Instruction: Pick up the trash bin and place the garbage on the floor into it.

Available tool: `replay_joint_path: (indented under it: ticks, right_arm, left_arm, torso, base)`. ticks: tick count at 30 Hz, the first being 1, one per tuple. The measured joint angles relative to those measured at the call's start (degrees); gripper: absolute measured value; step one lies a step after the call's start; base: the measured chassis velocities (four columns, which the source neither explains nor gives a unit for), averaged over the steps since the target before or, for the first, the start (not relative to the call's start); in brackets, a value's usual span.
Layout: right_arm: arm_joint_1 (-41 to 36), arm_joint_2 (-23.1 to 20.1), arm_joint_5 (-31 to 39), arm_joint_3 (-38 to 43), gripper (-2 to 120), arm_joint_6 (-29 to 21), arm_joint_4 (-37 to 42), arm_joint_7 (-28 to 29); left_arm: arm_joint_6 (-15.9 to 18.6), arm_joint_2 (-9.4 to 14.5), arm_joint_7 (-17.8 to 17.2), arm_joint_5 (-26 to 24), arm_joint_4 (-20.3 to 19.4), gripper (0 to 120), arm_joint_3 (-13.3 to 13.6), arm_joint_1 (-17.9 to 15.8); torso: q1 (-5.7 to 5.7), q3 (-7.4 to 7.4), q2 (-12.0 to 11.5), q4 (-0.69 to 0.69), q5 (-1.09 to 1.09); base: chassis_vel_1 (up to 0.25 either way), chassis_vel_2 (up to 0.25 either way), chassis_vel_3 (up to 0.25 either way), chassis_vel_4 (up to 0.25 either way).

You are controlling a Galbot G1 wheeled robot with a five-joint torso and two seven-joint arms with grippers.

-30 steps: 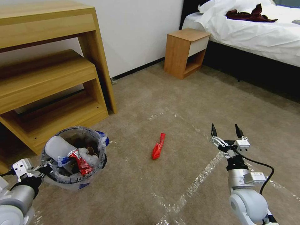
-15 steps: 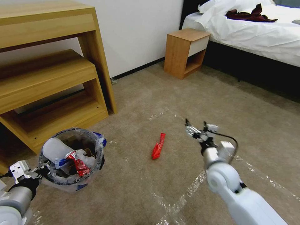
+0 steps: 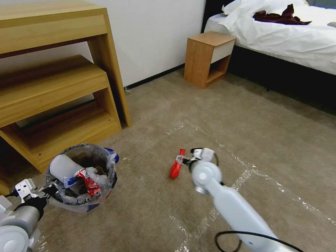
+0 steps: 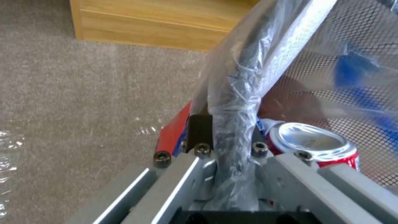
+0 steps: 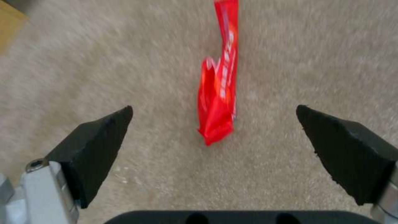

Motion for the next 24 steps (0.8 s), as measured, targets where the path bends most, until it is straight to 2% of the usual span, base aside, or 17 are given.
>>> replay_joint_path:
  ticks: [5, 6, 9, 24]
  right_arm:
    - [1.06, 1.84, -1.28, -0.67, 100, -0.65, -4.23, 0.22]
    - [1.95, 3.59, -3.60, -1.12, 100, -1.34, -8.81, 0.17]
    - [2.38, 4.51, -5.09, -1.30, 100, -1.59, -11.91, -0.09]
    - [3.13, 7.43, -10.35, -1.77, 100, 0.12, -21.26, -3.69]
  left_arm:
    - [0.00, -0.01, 0.00, 0.00, 0.09, 1, -0.16, 0.23]
    - [-0.05, -0.02, 0.02, -0.01, 0.12, 1, -0.27, 0.43]
    - [-0.10, 0.04, 0.06, -0.05, 0.18, 1, -0.20, 0.40]
    - [-0.29, -0.34, 0.30, 0.23, 0.80, 1, 0.87, 0.09]
  torso:
    - [0.00, 0.00, 0.00, -0.01, 0.00]
    - [0.00, 0.00, 0.00, -0.01, 0.01]
    - [0.00, 0.00, 0.00, -0.02, 0.01]
    - [0.00, 0.00, 0.00, -0.02, 0.02]
  base:
    - [0.000, 0.000, 0.000, 0.000]
    - [0.000, 0.000, 0.000, 0.000]
    - [0.000, 0.000, 0.000, 0.000]
    - [0.000, 0.000, 0.000, 0.000]
